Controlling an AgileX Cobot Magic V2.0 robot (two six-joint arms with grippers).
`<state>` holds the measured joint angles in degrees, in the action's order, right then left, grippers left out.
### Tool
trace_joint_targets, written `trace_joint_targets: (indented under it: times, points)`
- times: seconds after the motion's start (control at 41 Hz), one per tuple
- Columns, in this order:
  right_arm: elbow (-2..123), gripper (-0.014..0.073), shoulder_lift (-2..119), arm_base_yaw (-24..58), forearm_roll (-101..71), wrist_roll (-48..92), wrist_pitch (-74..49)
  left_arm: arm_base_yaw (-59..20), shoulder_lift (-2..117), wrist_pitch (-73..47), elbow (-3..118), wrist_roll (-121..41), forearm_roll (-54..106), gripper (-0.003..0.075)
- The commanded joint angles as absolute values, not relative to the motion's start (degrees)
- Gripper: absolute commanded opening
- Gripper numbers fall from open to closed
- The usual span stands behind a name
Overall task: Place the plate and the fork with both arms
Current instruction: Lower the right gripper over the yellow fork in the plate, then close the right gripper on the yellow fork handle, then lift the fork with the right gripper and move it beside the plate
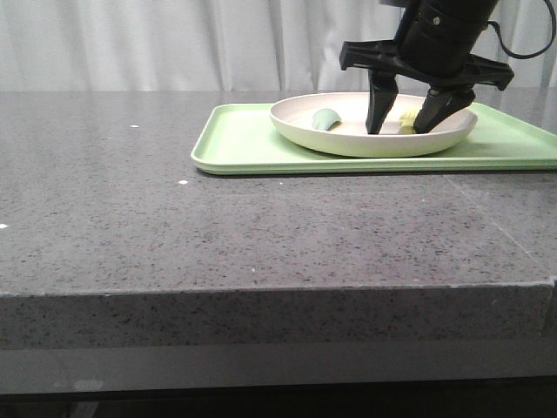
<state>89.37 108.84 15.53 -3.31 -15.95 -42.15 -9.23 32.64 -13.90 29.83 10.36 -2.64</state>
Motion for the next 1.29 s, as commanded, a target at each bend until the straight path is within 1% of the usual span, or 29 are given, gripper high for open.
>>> trace_joint_targets:
  times: [0.0, 0.171, 0.219, 0.292, 0.877, 1.267]
  points:
    - [91.1, 0.0379, 106.2, 15.4, -2.8, -15.9, -42.1, -9.1, 32.5, -9.1, 31.6, 10.3, -2.7, -0.0018]
    - [91.1, 0.0118, 106.2, 15.4, -2.7, -15.9, -42.6, -9.1, 32.5, -9.1, 31.6, 10.3, -2.7, -0.0018]
    - [91.1, 0.0066, 106.1, 15.4, -2.7, -15.9, -42.6, -9.1, 32.5, -9.1, 31.6, 10.3, -2.7, -0.0018]
    - [91.2, 0.0028, 106.0, 15.4, -2.7, -15.9, -42.6, -9.1, 32.5, -9.1, 31.6, 10.3, -2.7, -0.0018]
    - [91.7, 0.0024, 105.5, 14.4, -2.8, -15.9, -43.6, -9.1, 32.5, -9.1, 31.6, 10.3, -2.7, -0.0018]
    - [91.8, 0.0024, 98.7, 14.4, -2.7, -15.9, -41.7, -9.1, 32.5, -9.1, 31.6, 10.3, -2.7, -0.0018]
